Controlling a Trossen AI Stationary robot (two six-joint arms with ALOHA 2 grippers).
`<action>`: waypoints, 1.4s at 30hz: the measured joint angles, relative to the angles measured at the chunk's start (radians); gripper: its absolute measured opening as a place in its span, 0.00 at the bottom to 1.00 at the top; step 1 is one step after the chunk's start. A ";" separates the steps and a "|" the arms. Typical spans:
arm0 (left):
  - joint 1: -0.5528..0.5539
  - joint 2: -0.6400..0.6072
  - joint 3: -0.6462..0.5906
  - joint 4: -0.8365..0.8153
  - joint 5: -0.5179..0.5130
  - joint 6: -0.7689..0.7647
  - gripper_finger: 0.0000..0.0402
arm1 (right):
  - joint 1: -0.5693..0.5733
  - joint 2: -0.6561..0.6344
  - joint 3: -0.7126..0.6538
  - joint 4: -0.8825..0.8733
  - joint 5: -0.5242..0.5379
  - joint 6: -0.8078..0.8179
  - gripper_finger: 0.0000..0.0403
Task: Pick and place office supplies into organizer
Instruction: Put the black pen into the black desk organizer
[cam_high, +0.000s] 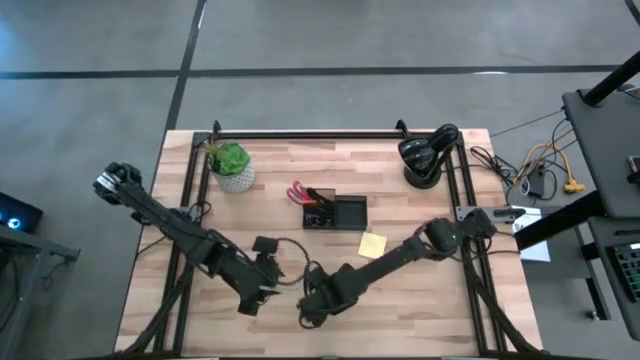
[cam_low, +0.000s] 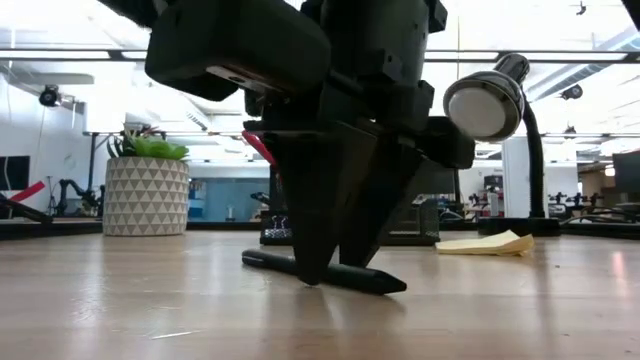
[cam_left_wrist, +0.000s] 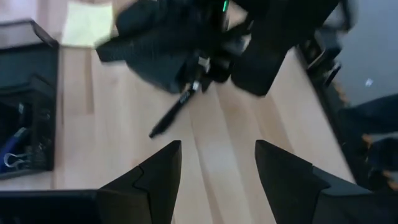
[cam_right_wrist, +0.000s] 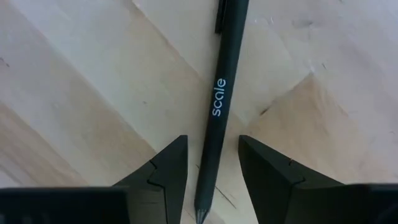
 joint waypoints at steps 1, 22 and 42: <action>0.000 -0.018 0.000 0.000 0.000 0.000 0.47 | -0.007 0.000 0.000 0.002 0.000 0.000 0.34; 0.000 -0.322 0.000 0.006 -0.002 -0.053 0.47 | -0.015 0.000 -0.045 0.010 0.151 0.037 0.09; -0.005 -0.315 -0.135 -0.047 -0.003 -0.130 0.47 | 0.026 -0.044 0.000 0.214 0.491 0.071 0.03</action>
